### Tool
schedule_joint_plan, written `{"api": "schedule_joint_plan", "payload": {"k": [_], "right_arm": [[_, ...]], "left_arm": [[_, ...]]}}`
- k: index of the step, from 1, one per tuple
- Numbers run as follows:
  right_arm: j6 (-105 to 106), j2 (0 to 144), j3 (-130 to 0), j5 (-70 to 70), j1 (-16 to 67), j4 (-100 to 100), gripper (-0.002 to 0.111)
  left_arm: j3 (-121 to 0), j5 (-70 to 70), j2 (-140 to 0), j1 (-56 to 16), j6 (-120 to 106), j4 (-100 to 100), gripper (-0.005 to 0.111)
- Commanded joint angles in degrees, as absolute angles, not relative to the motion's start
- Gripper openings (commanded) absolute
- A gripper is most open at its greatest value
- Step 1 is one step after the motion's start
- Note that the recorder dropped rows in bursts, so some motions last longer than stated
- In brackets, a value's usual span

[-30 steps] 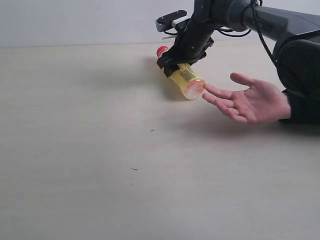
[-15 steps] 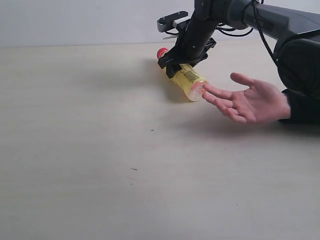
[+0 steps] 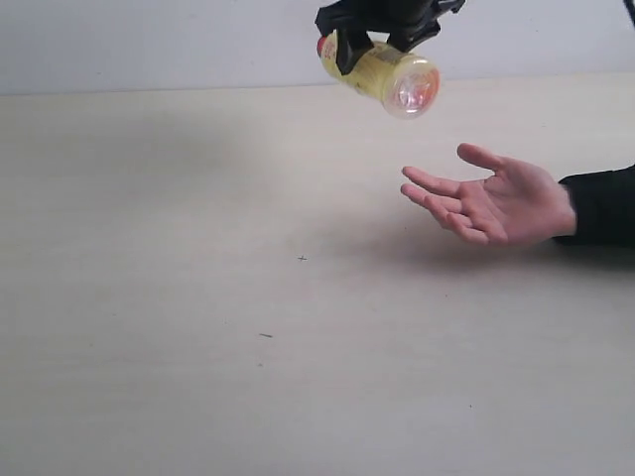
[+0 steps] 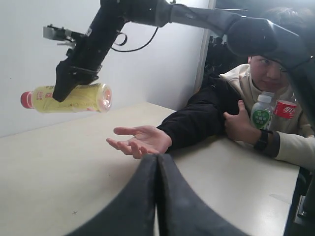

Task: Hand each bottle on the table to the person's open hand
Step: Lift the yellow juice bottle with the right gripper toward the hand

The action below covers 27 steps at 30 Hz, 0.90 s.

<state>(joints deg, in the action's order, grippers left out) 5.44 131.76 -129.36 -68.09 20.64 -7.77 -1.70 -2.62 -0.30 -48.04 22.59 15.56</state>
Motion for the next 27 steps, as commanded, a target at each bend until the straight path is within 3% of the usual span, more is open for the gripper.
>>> {"api": "schedule_joint_plan", "payload": {"k": [1,7,20,27], "right_arm": [[4.8,126.8,-128.6,-70.0,20.6,-7.2,0.000],[4.5,117.8,-117.8,-70.0,20.6,-7.0,0.000],[7.5,85.0,-74.3,-56.5,20.6,-6.4,0.000],[2.4,73.6,-56.8,-42.0,20.6,-2.6,0.000]], "left_arm": [[-1.6,-1.9,0.0,-48.0,22.6,15.6,0.000],[-1.6,-1.9,0.0,-48.0,22.6,15.6,0.000],[-1.6,-1.9,0.0,-48.0,22.6,15.6,0.000],[-1.6,-1.9,0.0,-48.0,22.6,15.6,0.000]]}}
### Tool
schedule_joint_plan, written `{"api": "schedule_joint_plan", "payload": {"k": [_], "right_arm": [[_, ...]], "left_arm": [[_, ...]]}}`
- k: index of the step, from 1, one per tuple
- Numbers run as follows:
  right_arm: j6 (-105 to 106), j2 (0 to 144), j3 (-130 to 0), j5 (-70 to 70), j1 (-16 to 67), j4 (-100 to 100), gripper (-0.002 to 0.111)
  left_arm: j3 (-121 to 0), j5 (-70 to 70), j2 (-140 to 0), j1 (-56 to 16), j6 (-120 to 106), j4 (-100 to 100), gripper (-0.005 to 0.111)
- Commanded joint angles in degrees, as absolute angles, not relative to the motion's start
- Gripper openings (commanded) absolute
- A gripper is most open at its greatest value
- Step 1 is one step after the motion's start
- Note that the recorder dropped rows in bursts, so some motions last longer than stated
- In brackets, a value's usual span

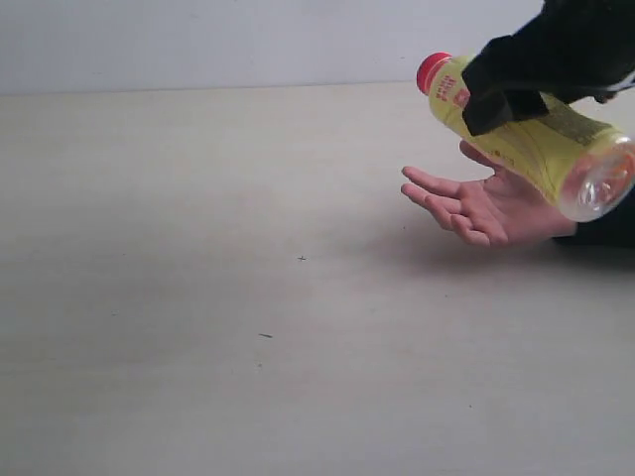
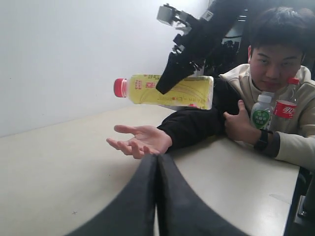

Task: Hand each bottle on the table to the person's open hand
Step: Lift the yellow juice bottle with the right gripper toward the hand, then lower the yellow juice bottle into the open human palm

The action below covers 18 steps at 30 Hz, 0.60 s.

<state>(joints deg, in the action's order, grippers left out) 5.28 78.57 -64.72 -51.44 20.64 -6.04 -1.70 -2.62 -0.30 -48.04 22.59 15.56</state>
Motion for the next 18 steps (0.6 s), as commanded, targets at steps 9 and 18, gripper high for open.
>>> {"api": "schedule_joint_plan", "payload": {"k": [9,18], "right_arm": [[-4.6,78.8,-52.4,-36.2,18.4,5.0,0.000],[-4.5,88.8,-52.4,-27.4,15.6,5.0,0.000]], "left_arm": [[-1.6,-1.9,0.0,-48.0,22.6,15.6,0.000],[-1.6,-1.9,0.0,-48.0,22.6,15.6,0.000]]}}
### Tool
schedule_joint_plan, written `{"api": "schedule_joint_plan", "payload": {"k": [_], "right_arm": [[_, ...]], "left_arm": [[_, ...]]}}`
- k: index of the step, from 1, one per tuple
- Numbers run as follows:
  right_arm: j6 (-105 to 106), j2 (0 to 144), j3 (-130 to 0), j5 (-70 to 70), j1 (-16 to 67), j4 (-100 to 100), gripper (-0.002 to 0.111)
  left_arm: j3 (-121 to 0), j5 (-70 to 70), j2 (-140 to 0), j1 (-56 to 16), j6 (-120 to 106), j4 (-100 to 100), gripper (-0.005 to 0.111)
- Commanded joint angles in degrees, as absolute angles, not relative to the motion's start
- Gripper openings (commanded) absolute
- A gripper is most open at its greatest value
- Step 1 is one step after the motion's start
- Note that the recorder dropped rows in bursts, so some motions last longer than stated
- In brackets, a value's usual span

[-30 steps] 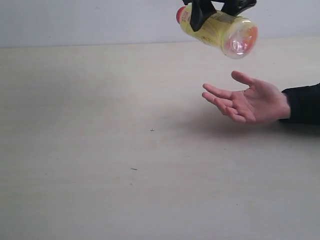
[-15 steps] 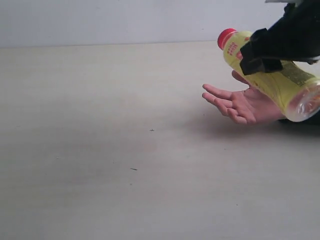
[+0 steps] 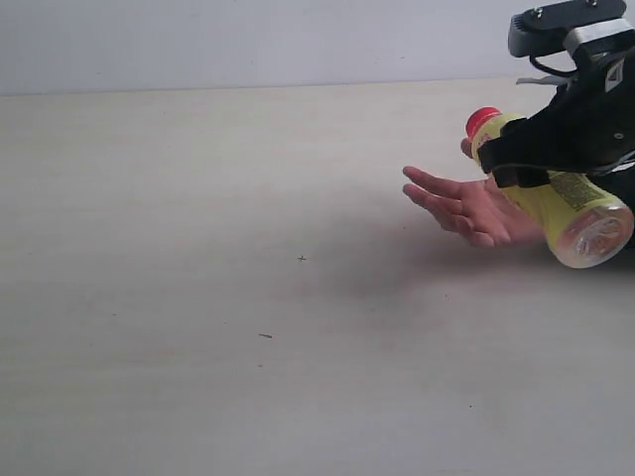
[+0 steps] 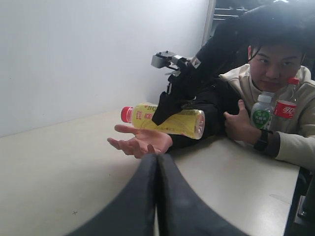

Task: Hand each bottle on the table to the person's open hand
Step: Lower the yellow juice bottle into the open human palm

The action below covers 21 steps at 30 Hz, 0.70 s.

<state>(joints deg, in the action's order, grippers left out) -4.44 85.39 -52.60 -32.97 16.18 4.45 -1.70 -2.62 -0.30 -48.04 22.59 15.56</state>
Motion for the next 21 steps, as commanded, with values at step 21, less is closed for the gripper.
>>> {"api": "schedule_joint_plan", "payload": {"k": [21], "right_arm": [[-2.6,95.9,-52.4,-22.4,15.6,3.4,0.003]], "left_arm": [[-1.6,-1.9,0.0,-48.0,22.6,15.6,0.000]]}}
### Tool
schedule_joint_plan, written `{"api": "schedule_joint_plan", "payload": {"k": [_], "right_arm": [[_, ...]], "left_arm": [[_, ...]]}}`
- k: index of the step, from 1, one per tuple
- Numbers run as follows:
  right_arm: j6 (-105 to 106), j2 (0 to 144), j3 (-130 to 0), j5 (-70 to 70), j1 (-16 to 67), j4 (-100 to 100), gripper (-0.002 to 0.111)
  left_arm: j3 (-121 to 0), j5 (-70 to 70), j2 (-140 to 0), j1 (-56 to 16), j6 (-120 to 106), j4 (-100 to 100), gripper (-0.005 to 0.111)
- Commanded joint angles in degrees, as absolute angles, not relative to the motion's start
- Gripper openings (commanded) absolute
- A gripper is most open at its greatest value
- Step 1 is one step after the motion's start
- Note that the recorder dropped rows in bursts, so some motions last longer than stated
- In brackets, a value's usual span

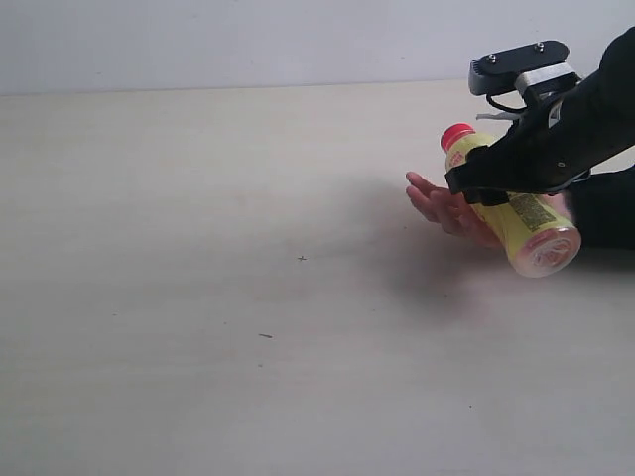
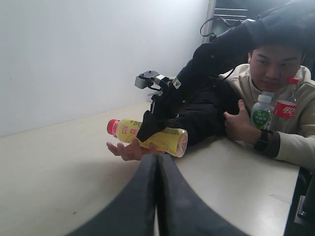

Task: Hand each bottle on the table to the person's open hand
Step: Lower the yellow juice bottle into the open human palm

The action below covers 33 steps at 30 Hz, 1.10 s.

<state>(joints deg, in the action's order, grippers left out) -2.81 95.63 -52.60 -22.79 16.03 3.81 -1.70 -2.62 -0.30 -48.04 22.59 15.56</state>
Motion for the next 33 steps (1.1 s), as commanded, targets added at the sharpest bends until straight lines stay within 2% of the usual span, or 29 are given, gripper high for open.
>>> {"api": "schedule_joint_plan", "payload": {"k": [1,5,12,15,33], "right_arm": [[-2.6,95.9,-52.4,-22.5,15.6,3.4,0.006],[-2.6,95.9,-52.4,-22.5,15.6,3.4,0.023],[-2.5,95.9,-52.4,-22.4,15.6,3.4,0.066],[-2.5,95.9,-52.4,-22.3,15.6,3.4,0.075],[-2.6,95.6,-52.4,-19.0,15.6,3.6,0.077]], "left_arm": [[-1.6,-1.9,0.0,-48.0,22.6,15.6,0.000],[-1.6,-1.9,0.0,-48.0,22.6,15.6,0.000],[-1.6,-1.9,0.0,-48.0,22.6,15.6,0.000],[-1.6,-1.9,0.0,-48.0,22.6,15.6,0.000],[-1.6,-1.9,0.0,-48.0,22.6,15.6,0.000]]}}
